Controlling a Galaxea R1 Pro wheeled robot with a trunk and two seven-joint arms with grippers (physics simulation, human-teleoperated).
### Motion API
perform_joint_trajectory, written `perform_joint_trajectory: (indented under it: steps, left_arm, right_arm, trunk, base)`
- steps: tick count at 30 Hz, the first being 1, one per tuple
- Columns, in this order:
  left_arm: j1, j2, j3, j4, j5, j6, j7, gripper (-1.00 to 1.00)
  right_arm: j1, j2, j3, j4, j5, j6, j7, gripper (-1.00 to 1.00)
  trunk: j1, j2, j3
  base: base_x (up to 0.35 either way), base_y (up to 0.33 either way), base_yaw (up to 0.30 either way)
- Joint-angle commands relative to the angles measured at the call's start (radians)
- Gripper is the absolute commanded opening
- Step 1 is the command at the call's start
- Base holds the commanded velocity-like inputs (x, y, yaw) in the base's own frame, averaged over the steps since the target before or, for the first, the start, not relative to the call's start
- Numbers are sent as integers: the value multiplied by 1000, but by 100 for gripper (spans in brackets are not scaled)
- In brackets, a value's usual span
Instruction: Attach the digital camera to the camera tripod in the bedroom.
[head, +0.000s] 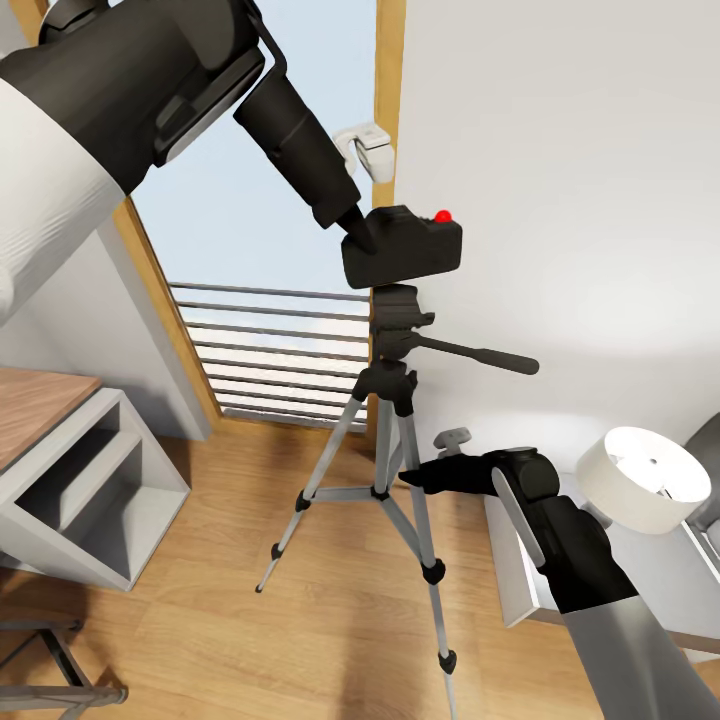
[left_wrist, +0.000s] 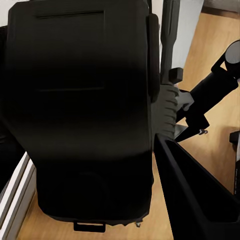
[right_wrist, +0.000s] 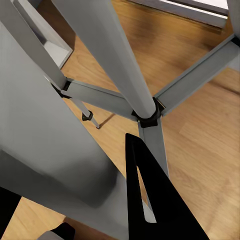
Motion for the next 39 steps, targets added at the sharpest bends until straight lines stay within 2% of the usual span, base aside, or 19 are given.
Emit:
perform_joint_trajectory:
  steps: [1, 21, 22, 24, 25, 39]
  left_arm:
    - [-2, 1, -5, 0, 5, 8, -2, -100]
    - [-2, 1, -4, 1, 8, 8, -4, -100]
    - [-2, 1, -4, 1, 8, 8, -4, 100]
    - [-2, 1, -3, 6, 9, 8, -4, 100]
    - [-2, 1, -5, 26, 46, 8, -4, 100]
    - [-2, 1, -5, 27, 49, 8, -3, 100]
  right_arm:
    - [-1, -1, 2, 35, 5, 6, -5, -100]
    - [-1, -1, 2, 35, 5, 5, -7, -100]
    - [-1, -1, 2, 35, 5, 5, -7, -100]
    - [-1, -1, 2, 35, 5, 5, -7, -100]
    - [-1, -1, 2, 35, 5, 4, -7, -100]
    - [-1, -1, 2, 35, 5, 4, -7, -100]
  trunk:
    - [0, -1, -2]
    - [0, -1, -2]
    - [0, -1, -2]
    - [0, -1, -2]
    - [0, -1, -2]
    - [0, -1, -2]
  base:
    - [0, 0, 0]
    - [0, 0, 0]
    - [0, 0, 0]
    - [0, 0, 0]
    - [0, 0, 0]
    - [0, 0, 0]
